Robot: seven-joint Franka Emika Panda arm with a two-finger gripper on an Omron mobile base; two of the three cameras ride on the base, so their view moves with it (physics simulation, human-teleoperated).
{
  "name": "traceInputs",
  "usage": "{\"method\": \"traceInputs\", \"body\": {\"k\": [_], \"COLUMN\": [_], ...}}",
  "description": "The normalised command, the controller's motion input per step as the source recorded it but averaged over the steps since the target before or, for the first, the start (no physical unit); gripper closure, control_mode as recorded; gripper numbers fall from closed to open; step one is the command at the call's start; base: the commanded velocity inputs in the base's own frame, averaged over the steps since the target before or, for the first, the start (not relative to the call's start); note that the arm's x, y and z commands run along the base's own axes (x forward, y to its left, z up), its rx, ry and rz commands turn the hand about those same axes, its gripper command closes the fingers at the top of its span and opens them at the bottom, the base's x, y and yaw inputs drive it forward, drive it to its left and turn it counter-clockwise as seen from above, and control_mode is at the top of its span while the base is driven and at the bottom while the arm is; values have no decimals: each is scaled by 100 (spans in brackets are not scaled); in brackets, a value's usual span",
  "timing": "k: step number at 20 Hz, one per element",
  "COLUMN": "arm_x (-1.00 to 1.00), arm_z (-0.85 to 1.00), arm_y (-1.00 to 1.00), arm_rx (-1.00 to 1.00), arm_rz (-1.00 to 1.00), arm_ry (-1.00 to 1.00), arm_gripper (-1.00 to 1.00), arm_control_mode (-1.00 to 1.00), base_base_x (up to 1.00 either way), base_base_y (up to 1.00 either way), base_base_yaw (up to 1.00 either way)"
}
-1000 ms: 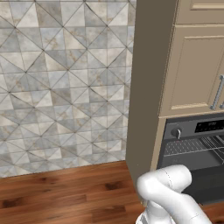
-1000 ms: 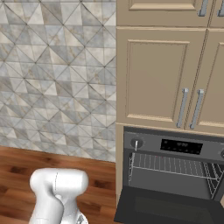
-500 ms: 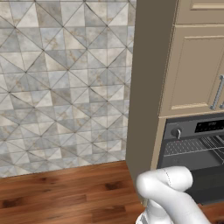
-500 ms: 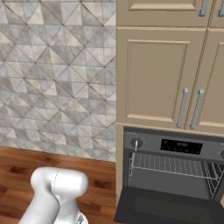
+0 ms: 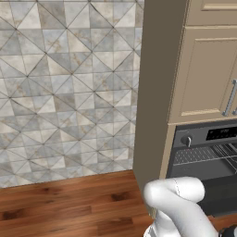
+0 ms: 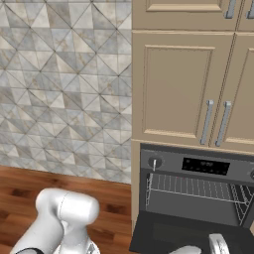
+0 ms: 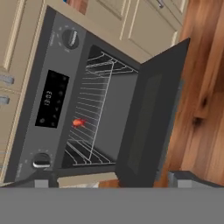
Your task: Take the fish from the oven and place it on the plate on the counter.
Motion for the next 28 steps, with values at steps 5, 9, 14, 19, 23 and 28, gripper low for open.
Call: {"method": "traceInputs", "body": {"k": [5,9,14,19,23,28], "arm_x": [98,78,54,37,24,3], "arm_z": [0,-10,-43,-53,-39,0], "arm_y": [30,21,9,0,0,-1], "arm_rx": [-7,-4,0,0,0,0], "arm_rz": [-12,-14,-10,-6,-3,0], "arm_ry": [1,1,-10,-16,-20,-2], "arm_gripper": [-100,-100,-100,-100,-100,-100], "arm_control_mode": [-100,-100,-100,-100,-100,-100], "base_base_x": [0,0,0,0,0,0], "base_base_y": [0,0,0,0,0,0], "base_base_yaw": [0,0,0,0,0,0]}}
